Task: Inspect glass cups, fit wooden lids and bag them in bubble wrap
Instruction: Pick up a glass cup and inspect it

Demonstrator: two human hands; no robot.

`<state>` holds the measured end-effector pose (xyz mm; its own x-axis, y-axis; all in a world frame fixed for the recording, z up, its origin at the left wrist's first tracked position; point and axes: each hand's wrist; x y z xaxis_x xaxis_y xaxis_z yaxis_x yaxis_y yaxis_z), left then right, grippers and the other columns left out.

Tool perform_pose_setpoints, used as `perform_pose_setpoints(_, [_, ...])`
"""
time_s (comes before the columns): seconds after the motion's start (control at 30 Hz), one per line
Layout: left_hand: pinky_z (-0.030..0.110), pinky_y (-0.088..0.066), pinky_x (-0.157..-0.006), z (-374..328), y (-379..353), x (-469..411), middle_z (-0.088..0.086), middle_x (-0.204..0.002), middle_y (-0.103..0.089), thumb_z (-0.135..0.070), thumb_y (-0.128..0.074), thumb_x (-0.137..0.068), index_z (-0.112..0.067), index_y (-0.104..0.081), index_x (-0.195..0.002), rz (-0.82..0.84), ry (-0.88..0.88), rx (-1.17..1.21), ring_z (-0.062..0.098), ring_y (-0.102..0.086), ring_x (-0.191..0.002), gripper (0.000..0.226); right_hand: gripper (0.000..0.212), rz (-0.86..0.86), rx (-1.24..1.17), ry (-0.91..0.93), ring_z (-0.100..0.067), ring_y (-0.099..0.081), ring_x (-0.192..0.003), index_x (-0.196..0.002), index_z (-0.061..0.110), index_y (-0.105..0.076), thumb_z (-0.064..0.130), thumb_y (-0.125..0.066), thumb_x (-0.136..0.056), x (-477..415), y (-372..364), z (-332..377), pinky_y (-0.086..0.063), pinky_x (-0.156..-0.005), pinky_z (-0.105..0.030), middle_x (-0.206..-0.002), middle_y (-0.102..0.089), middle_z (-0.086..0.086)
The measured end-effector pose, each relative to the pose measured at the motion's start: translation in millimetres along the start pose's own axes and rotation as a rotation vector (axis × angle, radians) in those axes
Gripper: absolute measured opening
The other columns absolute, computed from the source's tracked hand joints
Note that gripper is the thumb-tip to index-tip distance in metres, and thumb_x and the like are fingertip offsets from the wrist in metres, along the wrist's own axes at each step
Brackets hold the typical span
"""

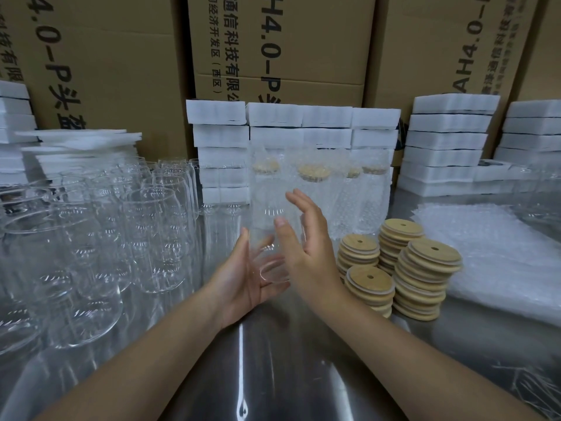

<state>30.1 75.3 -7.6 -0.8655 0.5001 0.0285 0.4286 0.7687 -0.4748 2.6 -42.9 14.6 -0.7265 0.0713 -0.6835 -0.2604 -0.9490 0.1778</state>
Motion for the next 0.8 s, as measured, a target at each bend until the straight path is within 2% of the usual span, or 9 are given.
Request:
perform_pose_setpoints(0.13, [0.044,-0.058,-0.070,-1.1,-5.3,1.8,0.008,-0.139,-0.057,-0.073,-0.026,-0.089,-0.037,-0.042,-0.143,-0.015,-0.037,0.054,0.030,-0.065,-0.109,0.067,0.035,-0.004,-0.132,-0.123,0.015,-0.032,-0.126,-0.129,0.043,-0.038,0.038,-0.049,-0.096,-3.5,2.8,-0.7,-0.032,-0.108,-0.023,-0.142,-0.037,0.017])
perform_pose_setpoints(0.23, [0.044,-0.058,-0.074,1.0,-10.6,5.8,0.000,-0.135,-0.061,-0.076,-0.049,-0.074,-0.037,-0.045,-0.141,0.006,-0.043,-0.035,0.027,-0.065,-0.112,0.078,0.041,-0.001,-0.130,-0.142,0.002,-0.036,-0.132,-0.134,0.042,-0.031,0.030,-0.049,-0.098,-3.7,2.3,-3.4,-0.035,-0.105,-0.020,-0.142,-0.033,0.019])
perform_pose_setpoints(0.3, [0.040,-0.058,-0.067,4.6,-10.5,5.3,0.001,-0.138,-0.058,-0.062,-0.073,-0.072,-0.036,-0.045,-0.142,-0.025,-0.094,-0.086,0.025,-0.063,-0.112,0.081,0.048,-0.004,-0.111,-0.155,0.000,-0.039,-0.129,-0.140,0.039,-0.026,0.032,-0.049,-0.098,-4.0,2.4,-4.4,-0.035,-0.098,-0.015,-0.146,-0.030,0.016])
perform_pose_setpoints(0.4, [0.037,-0.056,-0.068,6.8,-7.7,3.2,0.007,-0.144,-0.047,-0.037,-0.076,-0.067,-0.043,-0.037,-0.144,-0.066,-0.169,-0.169,0.021,-0.054,-0.127,0.087,0.055,0.002,-0.136,-0.189,0.018,-0.040,-0.110,-0.145,0.037,-0.020,0.037,-0.046,-0.098,-5.1,3.2,-6.1,-0.039,-0.089,-0.010,-0.147,-0.029,0.014])
perform_pose_setpoints(0.47, [0.035,-0.056,-0.065,6.0,-7.7,3.2,0.012,-0.136,-0.049,-0.032,-0.081,-0.065,-0.043,-0.038,-0.143,-0.082,-0.198,-0.189,0.018,-0.058,-0.123,0.090,0.055,0.015,-0.145,-0.213,0.031,-0.038,-0.098,-0.145,0.040,-0.018,0.042,-0.044,-0.097,-5.0,2.8,-6.1,-0.041,-0.075,0.000,-0.141,-0.031,0.016])
perform_pose_setpoints(0.53, [0.035,-0.056,-0.059,6.0,-9.0,3.3,0.018,-0.128,-0.055,-0.030,-0.088,-0.063,-0.036,-0.040,-0.144,-0.102,-0.207,-0.162,0.020,-0.061,-0.118,0.094,0.055,0.017,-0.158,-0.236,0.028,-0.040,-0.098,-0.145,0.043,-0.016,0.047,-0.041,-0.095,-5.1,2.5,-5.7,-0.040,-0.068,0.003,-0.139,-0.032,0.015])
perform_pose_setpoints(0.6, [0.039,-0.056,-0.058,5.7,-9.4,1.8,0.012,-0.120,-0.061,-0.033,-0.082,-0.063,-0.029,-0.048,-0.136,-0.140,-0.211,-0.105,0.022,-0.066,-0.106,0.081,0.057,0.003,-0.178,-0.241,0.013,-0.046,-0.111,-0.142,0.046,-0.017,0.057,-0.038,-0.090,-6.2,2.3,-6.0,-0.042,-0.080,-0.006,-0.138,-0.035,0.014])
perform_pose_setpoints(0.7, [0.035,-0.055,-0.052,2.9,-9.8,1.8,0.007,-0.106,-0.061,-0.036,-0.083,-0.067,-0.024,-0.055,-0.109,-0.140,-0.211,-0.058,0.020,-0.070,-0.076,0.052,0.045,-0.042,-0.237,-0.277,-0.015,-0.052,-0.123,-0.132,0.050,-0.022,0.059,-0.039,-0.091,-9.2,1.1,-10.1,-0.042,-0.105,-0.039,-0.126,-0.044,0.018])
perform_pose_setpoints(0.8, [0.034,-0.055,-0.051,-0.1,-8.1,3.7,0.008,-0.097,-0.064,-0.041,-0.077,-0.067,-0.023,-0.053,-0.103,-0.081,-0.172,-0.049,0.020,-0.070,-0.072,0.047,0.038,-0.052,-0.262,-0.311,-0.016,-0.055,-0.119,-0.127,0.050,-0.023,0.054,-0.041,-0.094,-10.7,0.1,-10.7,-0.041,-0.106,-0.047,-0.132,-0.048,0.008])
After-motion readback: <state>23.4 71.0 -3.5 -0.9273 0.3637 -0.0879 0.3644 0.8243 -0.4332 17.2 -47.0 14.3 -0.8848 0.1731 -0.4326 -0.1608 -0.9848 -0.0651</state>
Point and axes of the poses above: each hand's wrist, its own x-axis away from the middle knuckle, its own y-axis out of the back of the hand, z = x × y
